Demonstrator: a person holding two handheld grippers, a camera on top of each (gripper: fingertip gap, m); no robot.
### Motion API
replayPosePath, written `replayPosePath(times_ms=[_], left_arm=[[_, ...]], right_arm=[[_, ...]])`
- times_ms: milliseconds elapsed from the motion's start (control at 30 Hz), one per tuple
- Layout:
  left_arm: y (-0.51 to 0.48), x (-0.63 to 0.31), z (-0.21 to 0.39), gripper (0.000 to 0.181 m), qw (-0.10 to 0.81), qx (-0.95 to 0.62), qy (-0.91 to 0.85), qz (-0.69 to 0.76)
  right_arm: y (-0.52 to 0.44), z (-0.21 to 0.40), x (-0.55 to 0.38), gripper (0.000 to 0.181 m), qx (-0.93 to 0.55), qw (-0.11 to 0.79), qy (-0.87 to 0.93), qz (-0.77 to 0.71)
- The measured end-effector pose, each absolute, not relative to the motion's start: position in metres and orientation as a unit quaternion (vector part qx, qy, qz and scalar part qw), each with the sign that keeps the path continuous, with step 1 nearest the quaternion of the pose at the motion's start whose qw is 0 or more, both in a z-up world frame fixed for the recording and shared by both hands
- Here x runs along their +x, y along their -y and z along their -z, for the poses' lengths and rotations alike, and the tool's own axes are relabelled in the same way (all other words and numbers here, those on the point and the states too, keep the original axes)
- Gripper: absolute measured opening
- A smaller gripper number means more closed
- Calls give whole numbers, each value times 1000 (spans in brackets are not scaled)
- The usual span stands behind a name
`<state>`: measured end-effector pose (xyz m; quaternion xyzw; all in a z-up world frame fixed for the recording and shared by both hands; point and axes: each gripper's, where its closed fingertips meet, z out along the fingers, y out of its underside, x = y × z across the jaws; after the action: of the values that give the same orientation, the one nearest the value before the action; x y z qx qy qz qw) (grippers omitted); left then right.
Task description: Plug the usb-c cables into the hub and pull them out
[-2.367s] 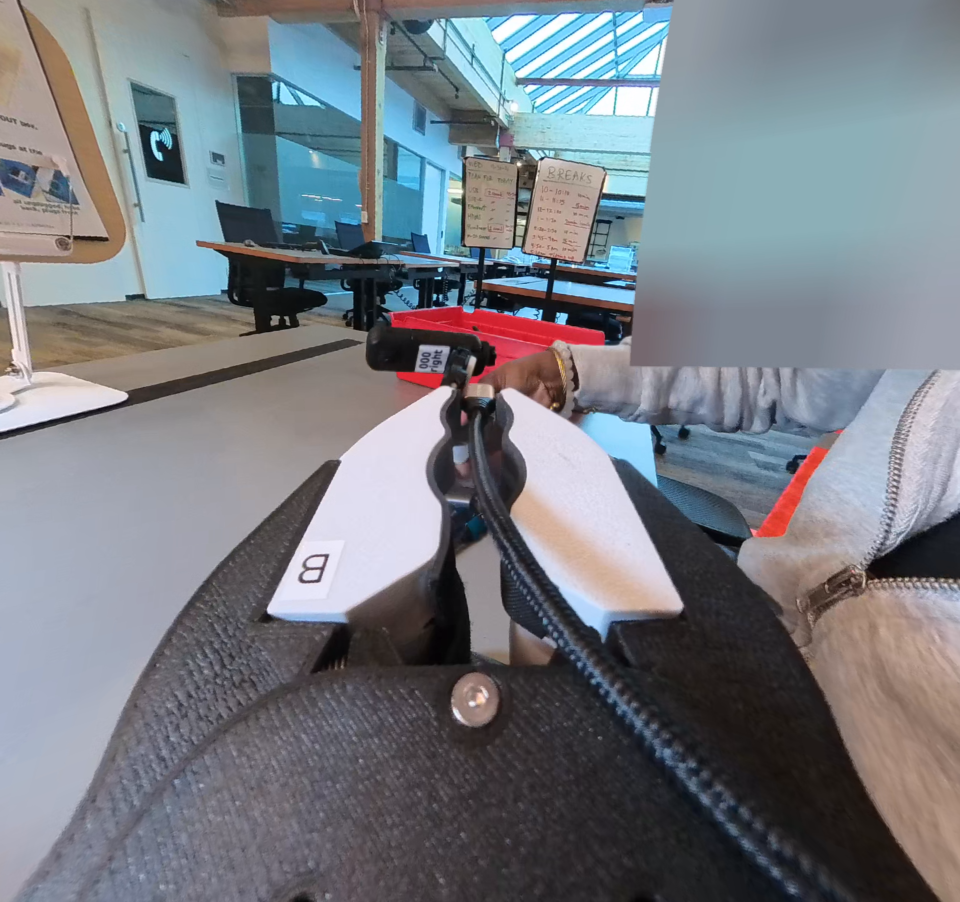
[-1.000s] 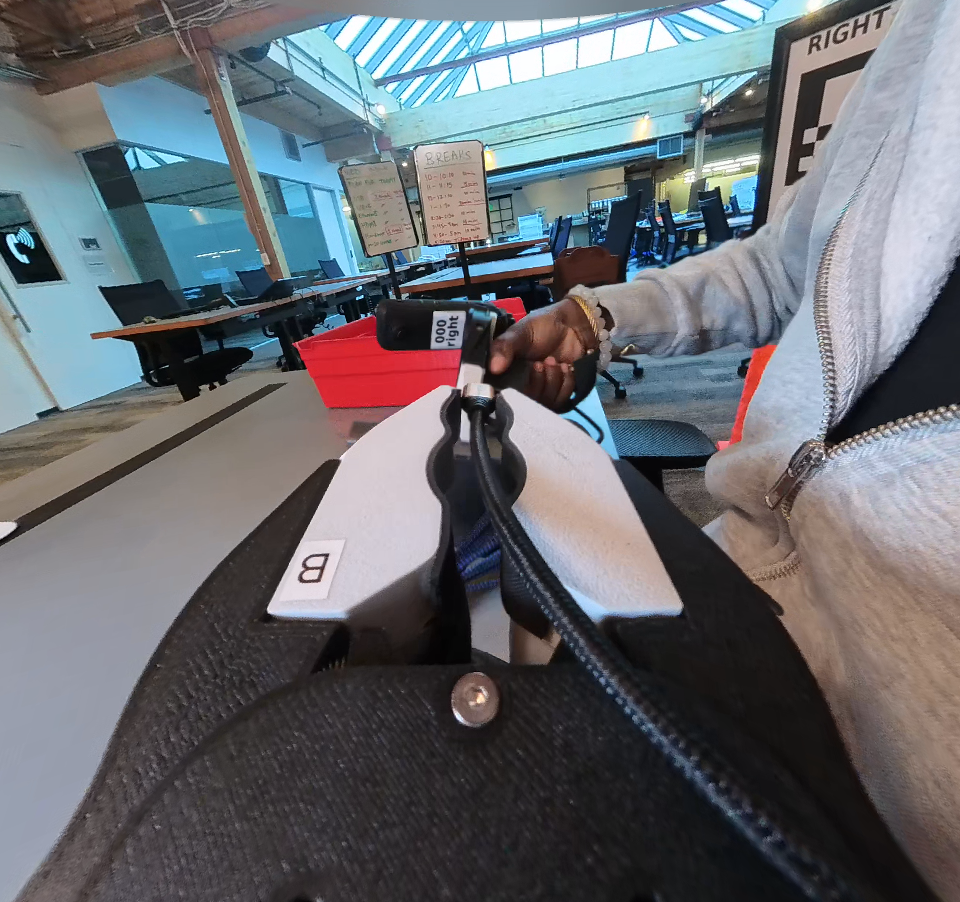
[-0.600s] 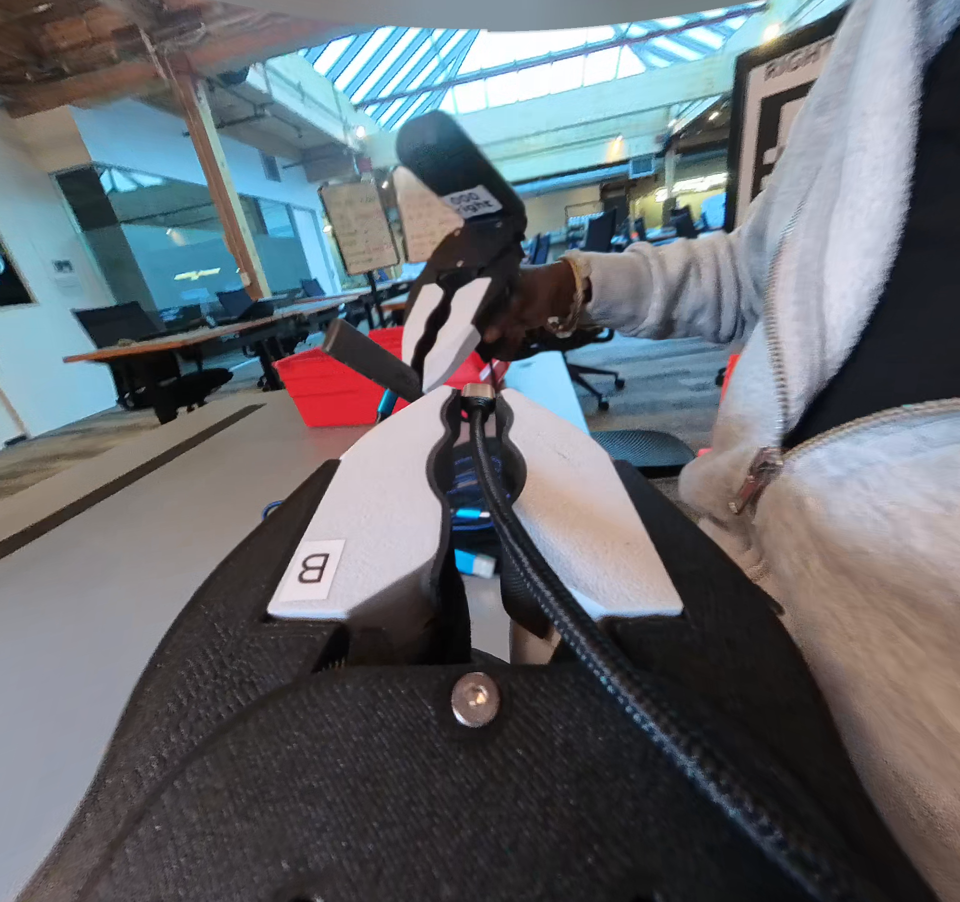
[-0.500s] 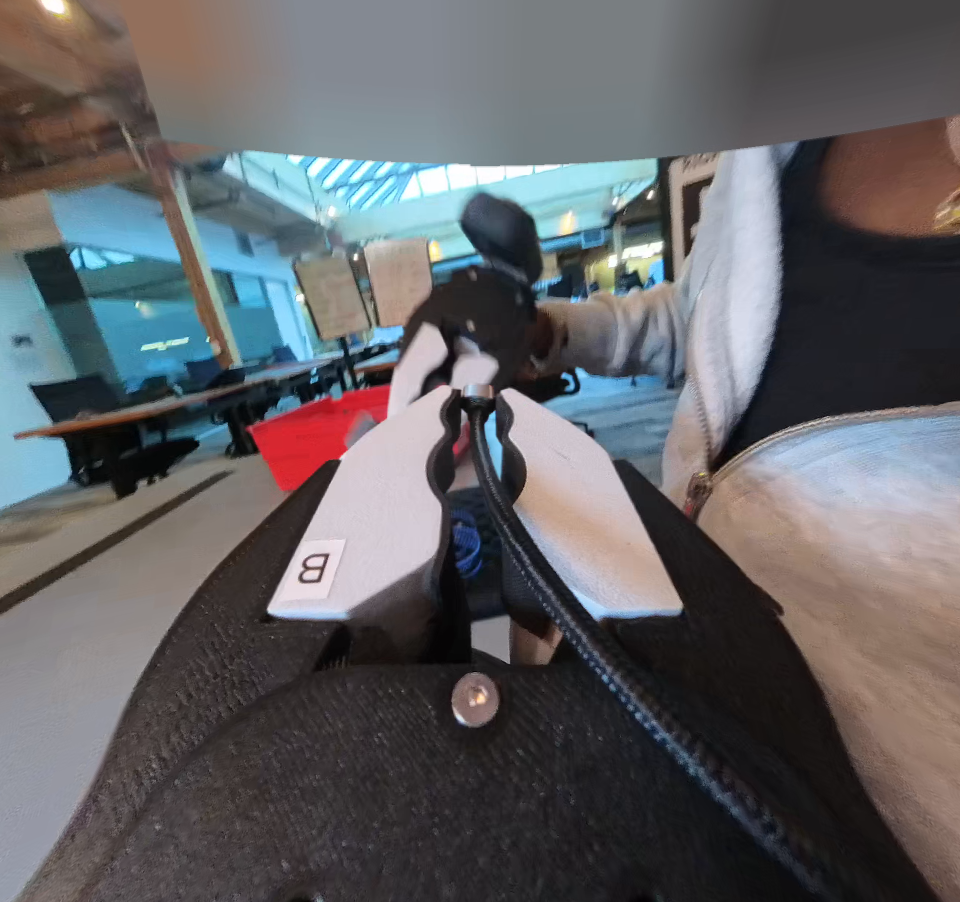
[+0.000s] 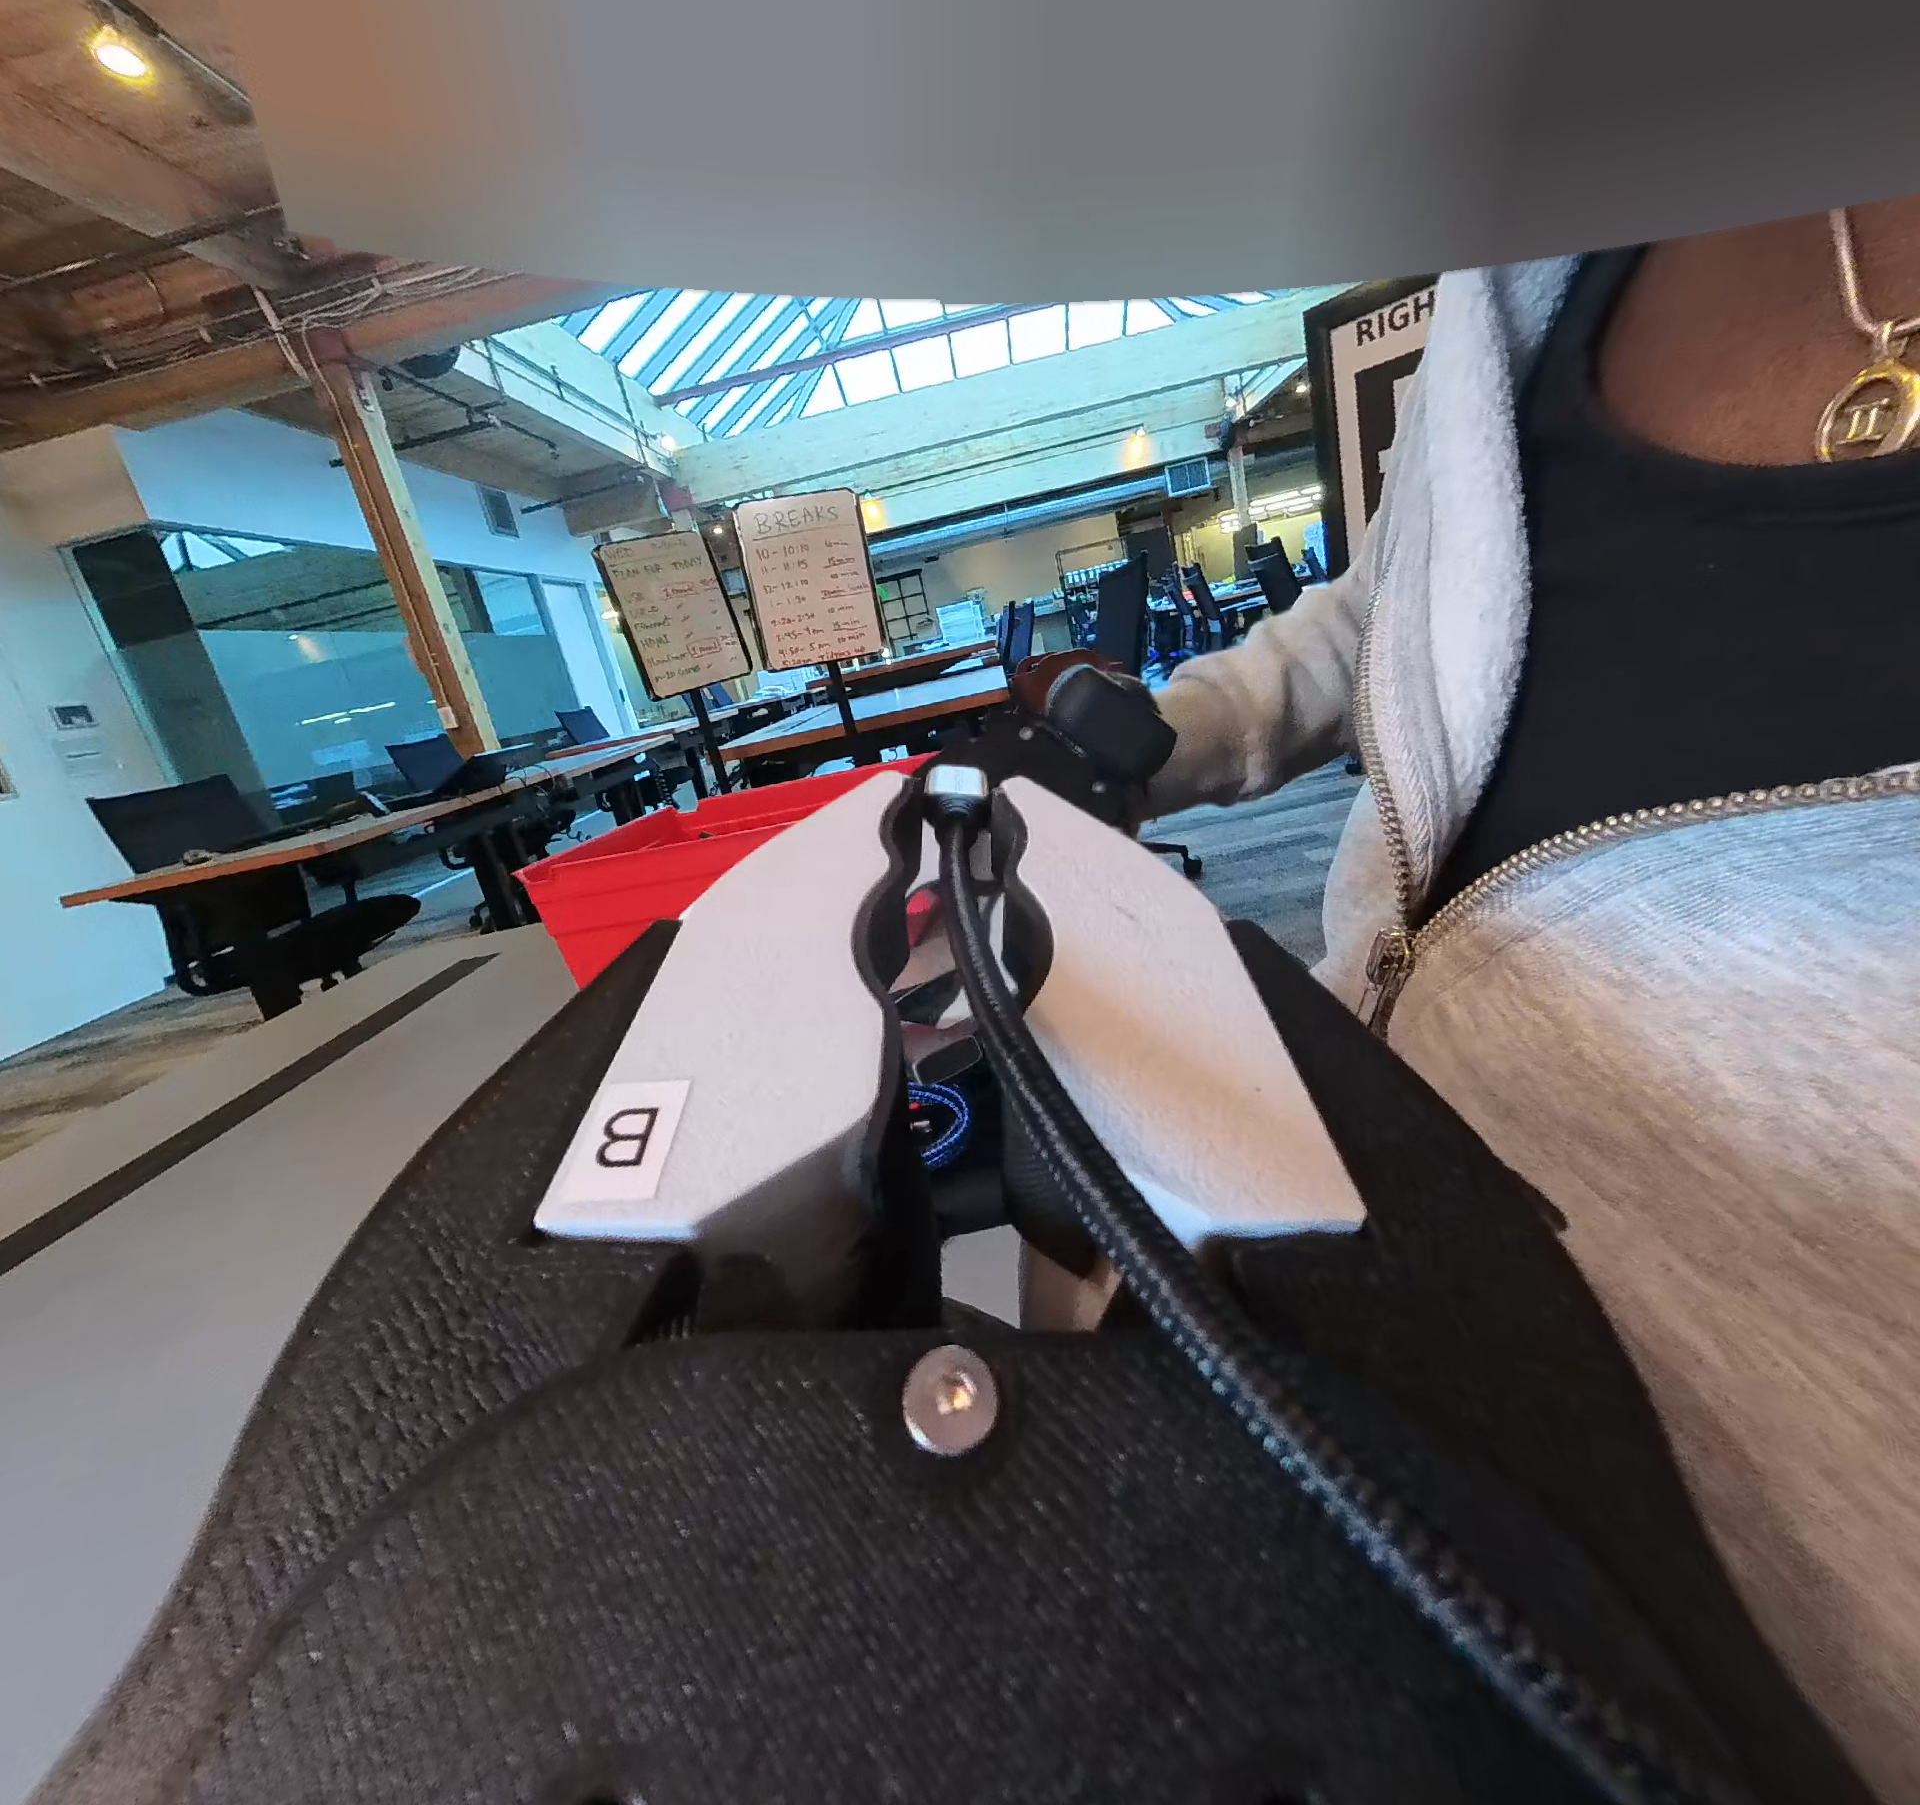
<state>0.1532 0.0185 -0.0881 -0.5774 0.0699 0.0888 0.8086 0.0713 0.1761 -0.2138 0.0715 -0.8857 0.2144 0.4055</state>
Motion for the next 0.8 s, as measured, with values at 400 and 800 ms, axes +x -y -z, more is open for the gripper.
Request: replayPosePath(times_ms=[400, 800], left_arm=[[-20, 151, 90, 12, 806, -582, -66, -90], [-16, 143, 83, 13, 813, -575, -31, -88]], right_arm=[[-159, 217, 65, 12, 133, 513, 811, -248], [-131, 134, 47, 9, -429, -165, 633, -623]])
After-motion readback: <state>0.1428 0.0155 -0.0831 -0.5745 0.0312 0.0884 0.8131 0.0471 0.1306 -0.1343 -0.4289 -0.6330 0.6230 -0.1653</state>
